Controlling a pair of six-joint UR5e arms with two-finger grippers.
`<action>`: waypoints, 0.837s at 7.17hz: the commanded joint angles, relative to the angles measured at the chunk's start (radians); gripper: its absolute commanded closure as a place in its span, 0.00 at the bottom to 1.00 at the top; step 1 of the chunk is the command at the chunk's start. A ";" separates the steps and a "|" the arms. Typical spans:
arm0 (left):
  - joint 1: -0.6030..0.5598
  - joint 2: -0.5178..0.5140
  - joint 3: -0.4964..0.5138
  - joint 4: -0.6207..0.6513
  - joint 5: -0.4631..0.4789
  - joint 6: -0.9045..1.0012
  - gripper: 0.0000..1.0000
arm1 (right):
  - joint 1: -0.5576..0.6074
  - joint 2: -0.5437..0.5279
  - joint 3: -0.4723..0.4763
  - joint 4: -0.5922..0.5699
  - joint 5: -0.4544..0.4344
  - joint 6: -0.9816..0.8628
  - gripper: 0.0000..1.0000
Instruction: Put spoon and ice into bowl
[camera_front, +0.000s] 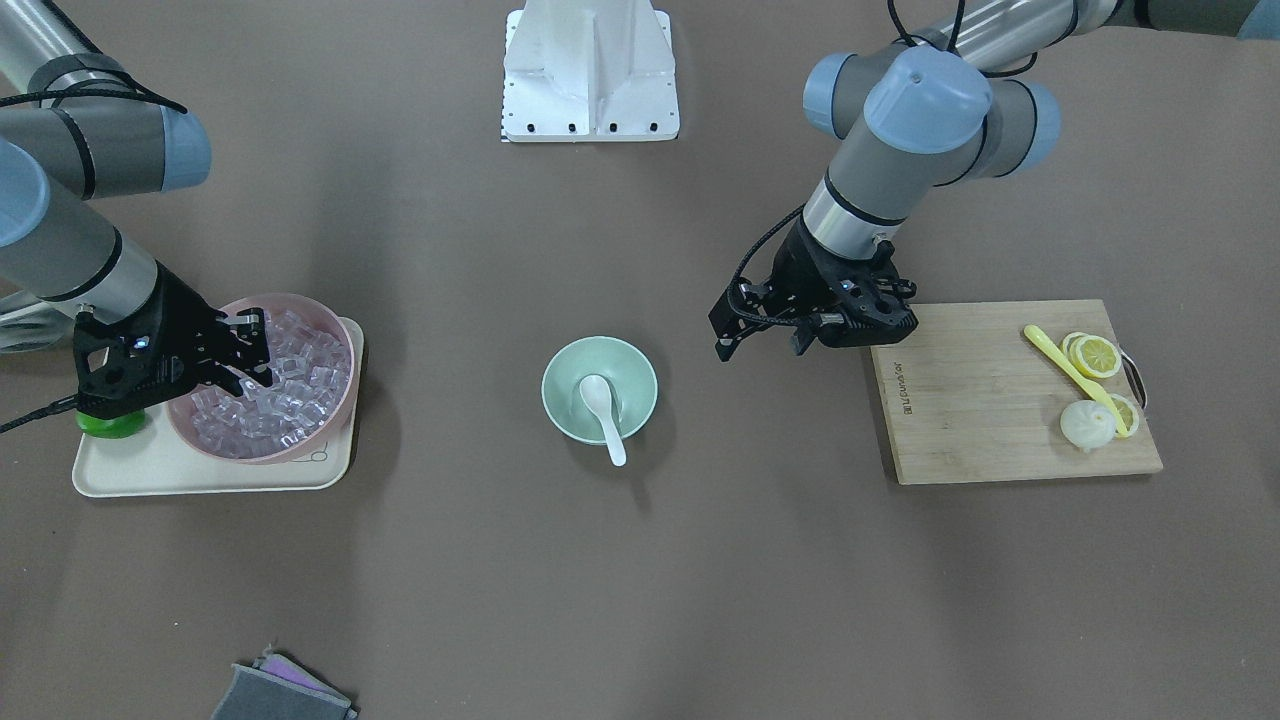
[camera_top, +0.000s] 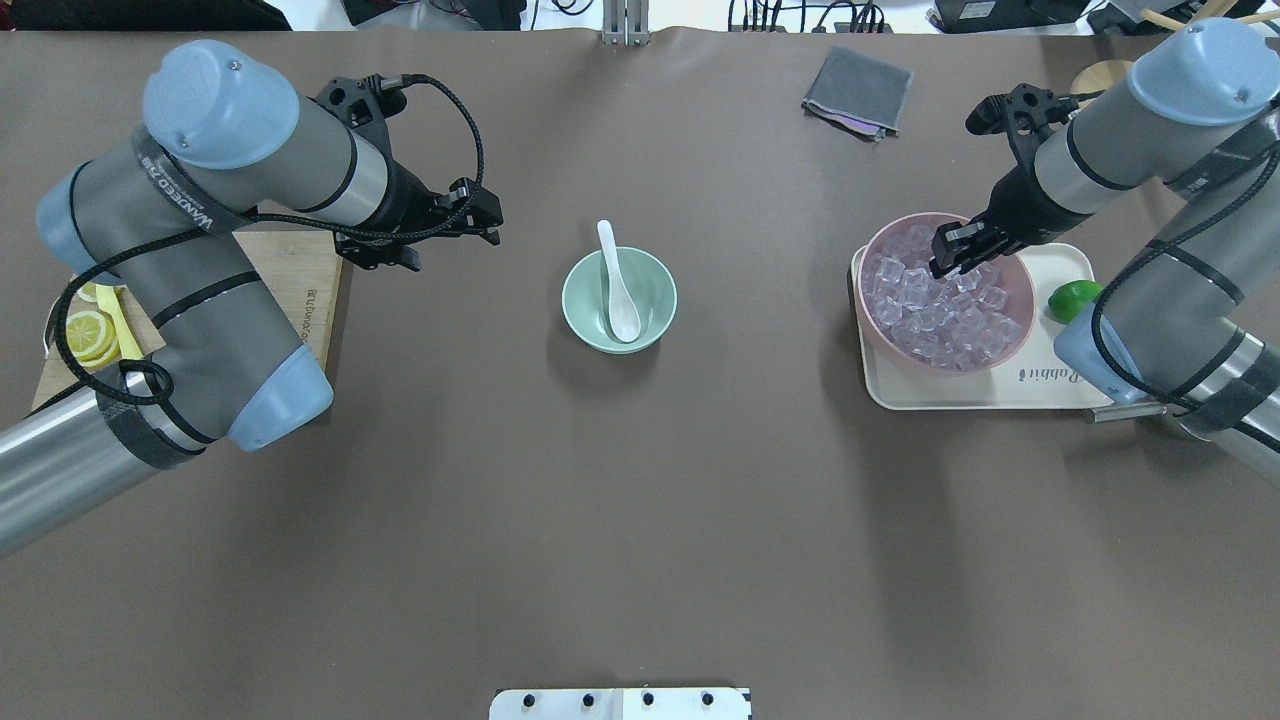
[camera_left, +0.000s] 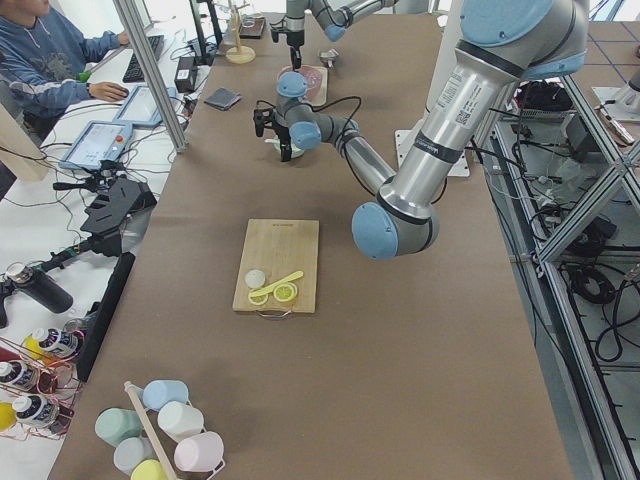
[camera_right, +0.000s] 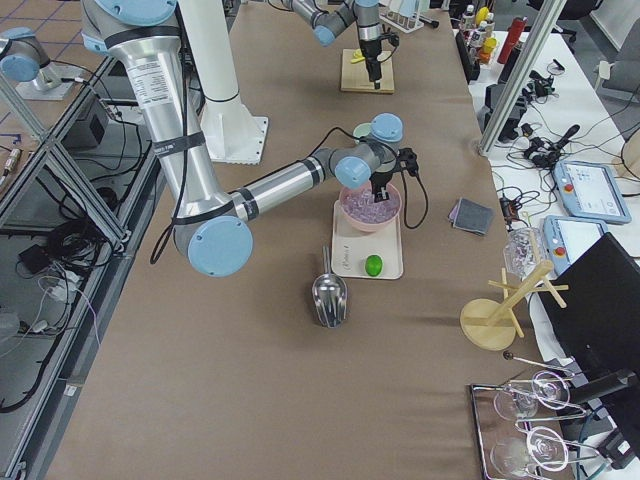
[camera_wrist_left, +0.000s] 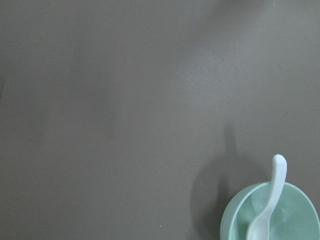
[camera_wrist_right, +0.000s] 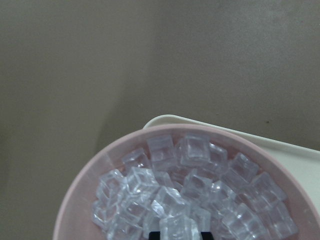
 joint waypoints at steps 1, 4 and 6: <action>-0.007 0.062 -0.068 0.001 -0.006 0.013 0.03 | -0.058 0.116 0.002 -0.003 -0.022 0.214 1.00; -0.051 0.182 -0.137 0.000 -0.009 0.176 0.03 | -0.288 0.320 -0.039 -0.006 -0.288 0.538 1.00; -0.094 0.232 -0.139 -0.003 -0.035 0.259 0.03 | -0.354 0.438 -0.146 0.002 -0.388 0.617 1.00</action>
